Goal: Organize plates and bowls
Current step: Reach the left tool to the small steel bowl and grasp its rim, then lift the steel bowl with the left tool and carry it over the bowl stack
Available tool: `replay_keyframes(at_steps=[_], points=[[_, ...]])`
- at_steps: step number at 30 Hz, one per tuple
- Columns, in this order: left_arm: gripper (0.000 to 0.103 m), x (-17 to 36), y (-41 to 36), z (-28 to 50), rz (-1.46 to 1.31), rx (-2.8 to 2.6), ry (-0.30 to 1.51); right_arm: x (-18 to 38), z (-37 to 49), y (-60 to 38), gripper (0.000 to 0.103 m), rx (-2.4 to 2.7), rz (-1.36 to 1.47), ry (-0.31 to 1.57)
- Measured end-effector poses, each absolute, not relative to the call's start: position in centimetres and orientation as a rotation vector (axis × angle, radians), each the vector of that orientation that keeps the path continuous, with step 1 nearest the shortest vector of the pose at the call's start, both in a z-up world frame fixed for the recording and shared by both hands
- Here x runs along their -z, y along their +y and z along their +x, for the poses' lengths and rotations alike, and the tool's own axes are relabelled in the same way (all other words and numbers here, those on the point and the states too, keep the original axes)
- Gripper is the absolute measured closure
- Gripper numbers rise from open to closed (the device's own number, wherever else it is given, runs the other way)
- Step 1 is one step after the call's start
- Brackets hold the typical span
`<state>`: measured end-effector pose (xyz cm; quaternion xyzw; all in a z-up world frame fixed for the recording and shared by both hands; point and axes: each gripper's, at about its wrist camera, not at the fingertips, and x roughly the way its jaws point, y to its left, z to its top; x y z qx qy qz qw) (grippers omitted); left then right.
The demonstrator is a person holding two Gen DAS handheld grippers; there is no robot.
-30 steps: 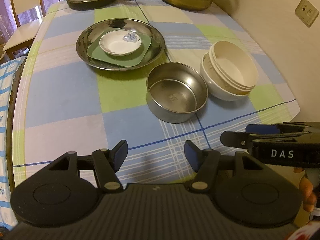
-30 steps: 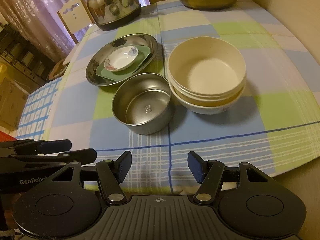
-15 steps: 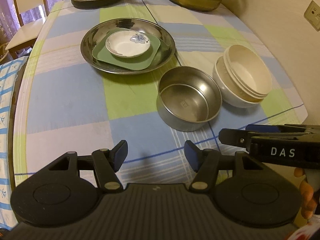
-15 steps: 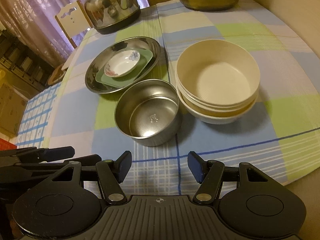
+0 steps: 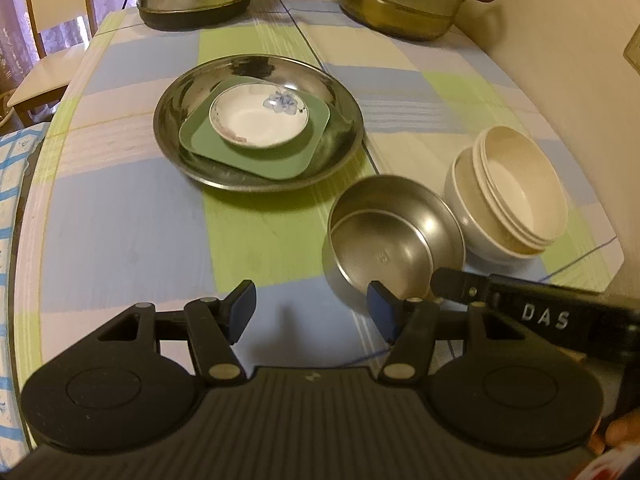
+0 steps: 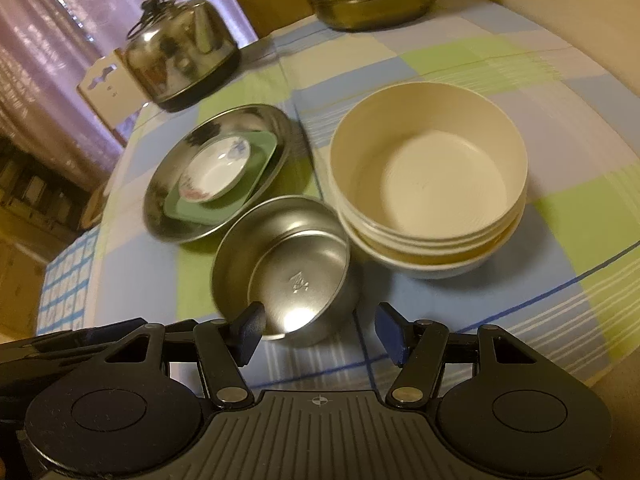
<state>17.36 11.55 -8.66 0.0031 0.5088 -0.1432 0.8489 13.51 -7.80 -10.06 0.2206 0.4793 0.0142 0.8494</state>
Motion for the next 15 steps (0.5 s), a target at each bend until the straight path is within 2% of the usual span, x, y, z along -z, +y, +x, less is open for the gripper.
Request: replay_keyframes(at_steps=[3, 5, 12, 15], points=[[0.046, 9.1, 11.2, 18.3, 0.01, 0.313, 1.067, 10.4, 14.1, -7.5, 0.044, -0.001, 0.444, 1.003], [0.049, 9.5, 10.8, 18.9, 0.017, 0.318, 1.072, 10.9, 14.5, -7.4, 0.054, 0.008, 0.441, 1.005], [0.055, 11.1, 9.8, 20.3, 0.039, 0.327, 1.096, 11.6, 15.3, -7.1, 0.073, 0.019, 0.429, 1.008], [0.062, 11.5, 9.6, 20.6, 0.055, 0.328, 1.105, 11.7, 15.5, -7.0, 0.08, 0.02, 0.417, 1.012]])
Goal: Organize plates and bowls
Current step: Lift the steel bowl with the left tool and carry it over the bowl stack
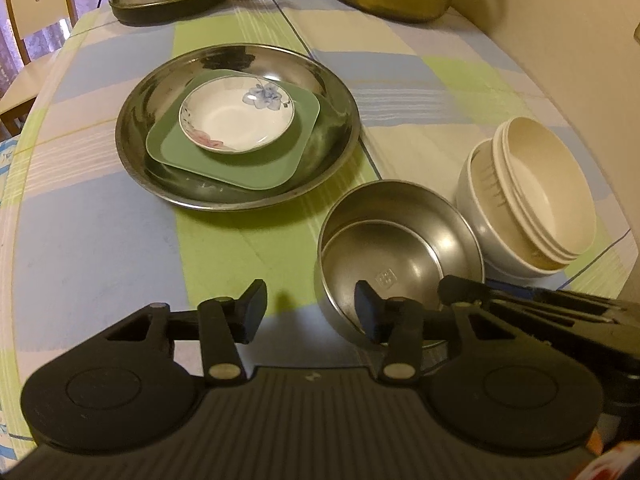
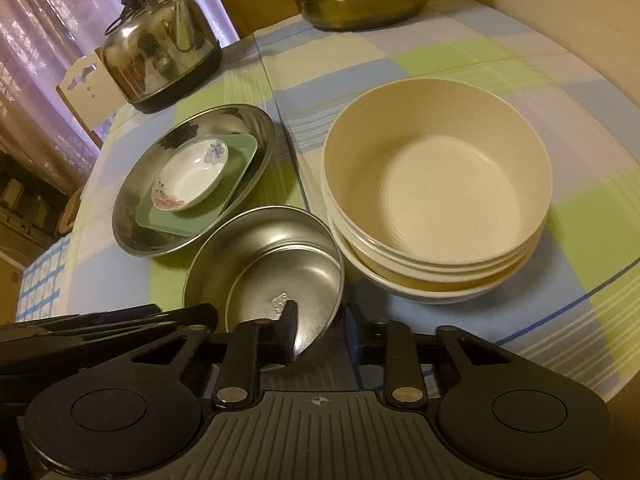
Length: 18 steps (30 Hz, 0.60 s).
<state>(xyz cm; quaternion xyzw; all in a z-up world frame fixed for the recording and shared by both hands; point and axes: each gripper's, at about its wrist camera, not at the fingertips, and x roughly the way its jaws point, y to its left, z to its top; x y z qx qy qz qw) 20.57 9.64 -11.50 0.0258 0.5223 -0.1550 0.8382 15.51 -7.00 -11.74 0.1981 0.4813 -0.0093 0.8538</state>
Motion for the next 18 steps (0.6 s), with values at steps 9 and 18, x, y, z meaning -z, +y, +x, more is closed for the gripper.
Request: replay_keyframes(at_steps=[9, 18], points=[[0.064, 11.5, 11.5, 20.2, 0.019, 0.316, 1.139, 11.8, 16.3, -6.1, 0.088, -0.077, 0.318, 1.072], [0.062, 11.8, 13.8, 19.7, 0.023, 0.254, 1.158, 11.8, 16.8, -4.3, 0.088, -0.227, 0.245, 1.131]])
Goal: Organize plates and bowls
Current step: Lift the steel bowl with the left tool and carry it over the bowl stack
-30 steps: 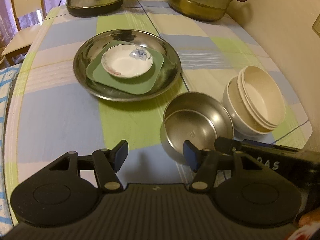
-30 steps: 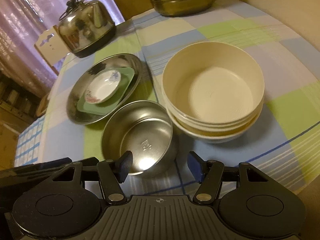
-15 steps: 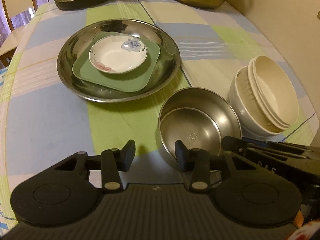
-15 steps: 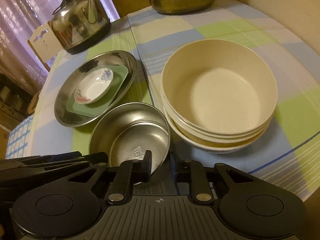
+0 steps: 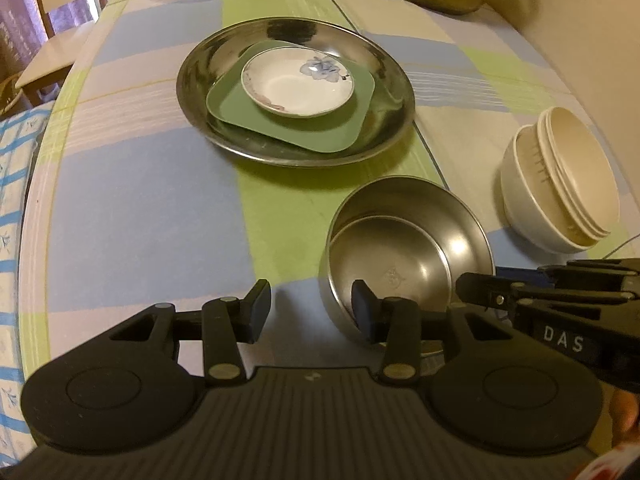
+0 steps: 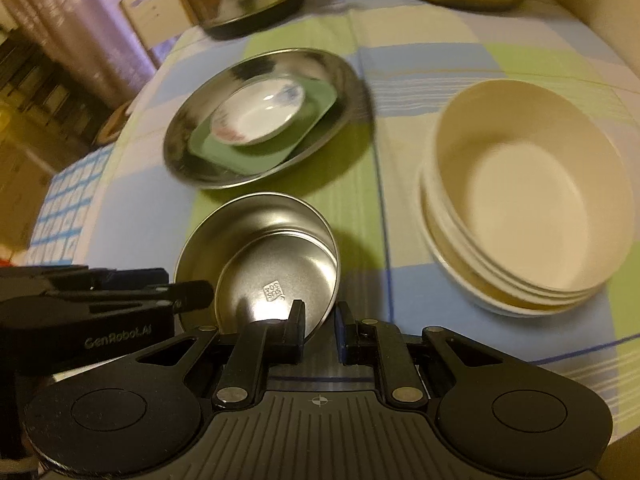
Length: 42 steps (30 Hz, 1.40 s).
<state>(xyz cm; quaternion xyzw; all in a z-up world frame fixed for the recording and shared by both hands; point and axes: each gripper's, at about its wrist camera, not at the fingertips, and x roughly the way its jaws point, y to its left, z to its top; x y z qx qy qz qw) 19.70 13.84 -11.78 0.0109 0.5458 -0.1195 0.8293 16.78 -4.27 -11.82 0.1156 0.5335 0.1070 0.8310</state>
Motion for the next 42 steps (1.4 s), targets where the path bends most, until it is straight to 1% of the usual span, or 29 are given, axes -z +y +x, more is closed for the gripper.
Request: replay_keyframes(at_steps=[7, 12, 13, 15, 16, 19, 27, 35, 42], points=[[0.064, 12.1, 13.7, 20.1, 0.039, 0.244, 1.151, 11.9, 18.0, -4.8, 0.088, -0.175, 0.26, 1.107], [0.078, 12.0, 13.5, 20.0, 0.014, 0.271, 1.152, 12.0, 18.0, -4.7, 0.088, -0.169, 0.238, 1.097], [0.082, 12.0, 13.4, 19.9, 0.012, 0.277, 1.152, 12.0, 17.8, -4.7, 0.088, -0.172, 0.232, 1.096], [0.085, 11.9, 13.2, 19.8, 0.012, 0.281, 1.152, 11.8, 17.6, -4.6, 0.093, -0.184, 0.227, 1.093], [0.087, 11.9, 13.2, 19.7, 0.016, 0.281, 1.15, 11.8, 17.5, -4.5, 0.097, -0.195, 0.229, 1.092], [0.094, 11.7, 13.1, 19.3, 0.012, 0.292, 1.147, 11.6, 17.3, -4.4, 0.097, -0.204, 0.225, 1.091], [0.095, 10.7, 13.5, 17.7, -0.005, 0.283, 1.136, 10.8, 16.3, -4.5, 0.097, -0.233, 0.24, 1.086], [0.095, 6.4, 13.1, 16.1, -0.011, 0.304, 1.06, 7.5, 15.0, -5.7, 0.097, -0.255, 0.272, 1.028], [0.095, 2.8, 10.2, 16.2, 0.008, 0.369, 0.983, 4.1, 14.4, -8.3, 0.097, -0.221, 0.298, 0.966]])
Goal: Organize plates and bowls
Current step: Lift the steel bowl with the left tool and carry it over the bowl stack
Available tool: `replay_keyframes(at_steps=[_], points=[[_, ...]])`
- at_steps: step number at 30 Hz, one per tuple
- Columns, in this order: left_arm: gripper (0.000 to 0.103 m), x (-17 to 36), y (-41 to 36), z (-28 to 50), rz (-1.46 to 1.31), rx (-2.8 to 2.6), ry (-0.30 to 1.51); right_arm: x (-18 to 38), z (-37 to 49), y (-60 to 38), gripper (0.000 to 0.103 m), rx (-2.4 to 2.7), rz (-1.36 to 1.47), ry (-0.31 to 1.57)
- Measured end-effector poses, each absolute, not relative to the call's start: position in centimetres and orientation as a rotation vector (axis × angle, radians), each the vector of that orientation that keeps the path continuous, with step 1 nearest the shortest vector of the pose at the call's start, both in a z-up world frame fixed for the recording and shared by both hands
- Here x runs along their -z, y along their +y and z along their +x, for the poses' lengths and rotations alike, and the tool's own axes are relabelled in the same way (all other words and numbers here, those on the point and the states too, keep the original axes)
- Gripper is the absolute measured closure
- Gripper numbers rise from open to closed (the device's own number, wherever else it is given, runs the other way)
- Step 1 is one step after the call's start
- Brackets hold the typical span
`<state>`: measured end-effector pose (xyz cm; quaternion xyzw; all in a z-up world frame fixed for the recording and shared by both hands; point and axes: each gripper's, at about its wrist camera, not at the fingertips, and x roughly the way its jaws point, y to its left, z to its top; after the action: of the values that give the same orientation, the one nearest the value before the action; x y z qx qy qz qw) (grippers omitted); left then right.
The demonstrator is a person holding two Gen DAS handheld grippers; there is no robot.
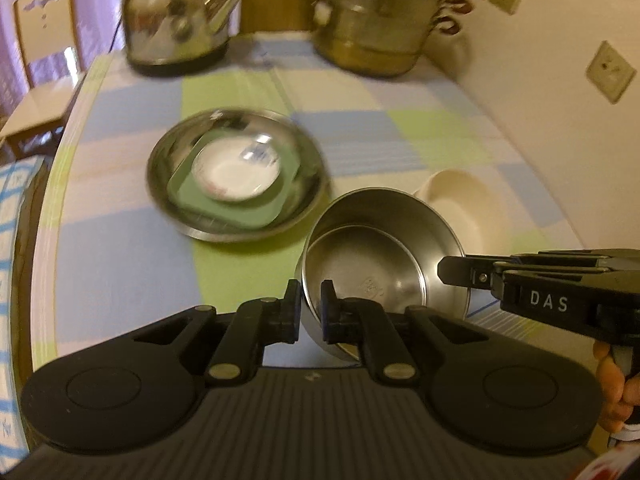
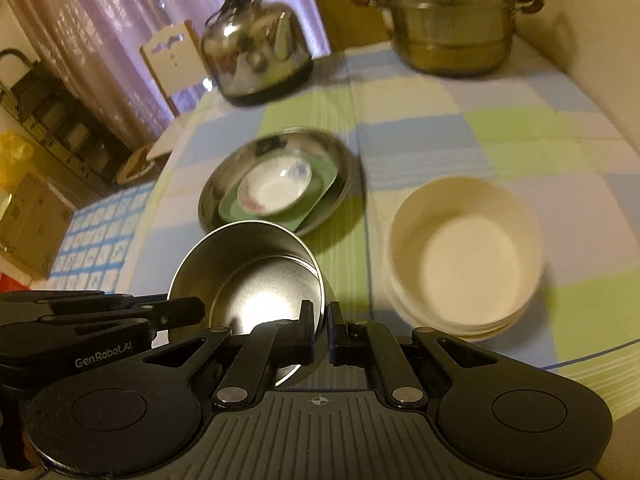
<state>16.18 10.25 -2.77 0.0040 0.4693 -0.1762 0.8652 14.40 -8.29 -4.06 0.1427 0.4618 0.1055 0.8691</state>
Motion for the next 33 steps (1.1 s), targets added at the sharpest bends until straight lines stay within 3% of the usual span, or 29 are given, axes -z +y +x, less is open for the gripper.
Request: replay_keyframes(at_steps=[13, 33], points=[[0.094, 0.4, 2.0, 18.5, 0.038, 0.49, 0.918, 0.2, 15.1, -16.3, 0.097, -0.1, 0.343, 0.902], [0.094, 3.3, -2.1, 20.3, 0.01, 0.429, 1.009, 2.8, 17.4, -21.7, 0.097, -0.116, 0.363, 0.978]])
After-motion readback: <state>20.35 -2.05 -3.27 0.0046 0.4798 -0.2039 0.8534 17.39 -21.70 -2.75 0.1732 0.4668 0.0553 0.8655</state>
